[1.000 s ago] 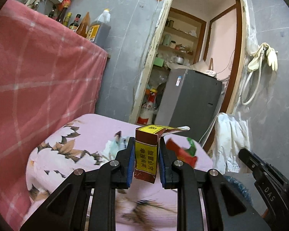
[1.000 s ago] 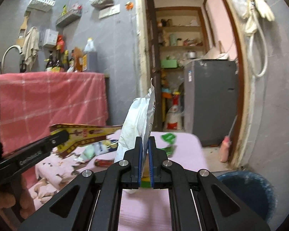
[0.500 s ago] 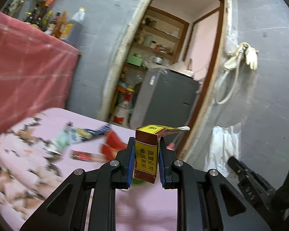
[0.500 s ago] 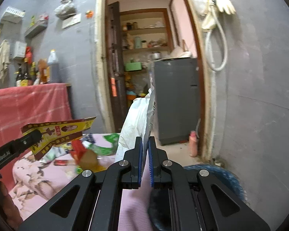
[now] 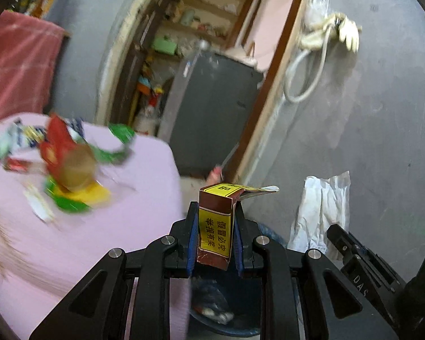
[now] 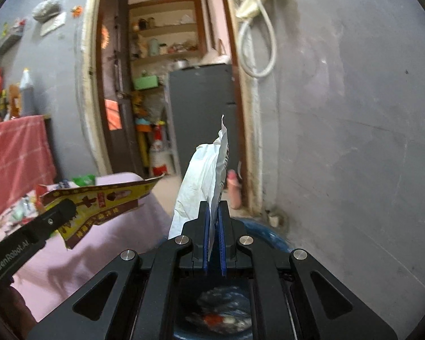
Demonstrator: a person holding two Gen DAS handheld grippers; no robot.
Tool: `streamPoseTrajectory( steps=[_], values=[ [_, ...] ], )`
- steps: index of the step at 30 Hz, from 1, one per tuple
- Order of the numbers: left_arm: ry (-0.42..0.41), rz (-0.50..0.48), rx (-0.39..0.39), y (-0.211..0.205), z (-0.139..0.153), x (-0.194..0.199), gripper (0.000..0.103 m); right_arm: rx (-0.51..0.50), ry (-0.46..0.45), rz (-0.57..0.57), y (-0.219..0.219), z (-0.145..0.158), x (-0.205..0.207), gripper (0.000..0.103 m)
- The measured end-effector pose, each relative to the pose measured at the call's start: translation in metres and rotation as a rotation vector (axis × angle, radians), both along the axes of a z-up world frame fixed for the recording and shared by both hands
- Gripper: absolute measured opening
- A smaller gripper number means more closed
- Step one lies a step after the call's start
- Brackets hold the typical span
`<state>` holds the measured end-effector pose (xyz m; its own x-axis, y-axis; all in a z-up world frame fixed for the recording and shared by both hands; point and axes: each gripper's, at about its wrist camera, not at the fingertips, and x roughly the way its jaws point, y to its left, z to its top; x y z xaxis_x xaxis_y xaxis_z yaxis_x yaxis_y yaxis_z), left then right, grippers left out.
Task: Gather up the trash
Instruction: 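Carry box and paper bag over the blue bin and open both grippers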
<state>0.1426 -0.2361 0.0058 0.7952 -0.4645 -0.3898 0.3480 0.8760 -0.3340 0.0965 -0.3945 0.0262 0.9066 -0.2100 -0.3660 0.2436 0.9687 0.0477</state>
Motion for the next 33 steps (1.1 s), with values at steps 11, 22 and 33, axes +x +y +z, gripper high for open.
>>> streamPoseTrajectory(
  steps=[11,22,33],
  values=[
    [0.078,-0.037,0.133,-0.044,-0.037,0.014,0.018,0.057,0.142,-0.045,-0.038,-0.042,0.006,0.004],
    [0.123,-0.074,0.143,-0.05,-0.052,0.017,0.02,0.099,0.185,-0.059,-0.049,-0.048,0.012,0.005],
    [0.1,-0.091,0.107,-0.039,-0.038,0.011,0.028,0.122,0.172,-0.03,-0.046,-0.041,0.009,0.02]
  ],
)
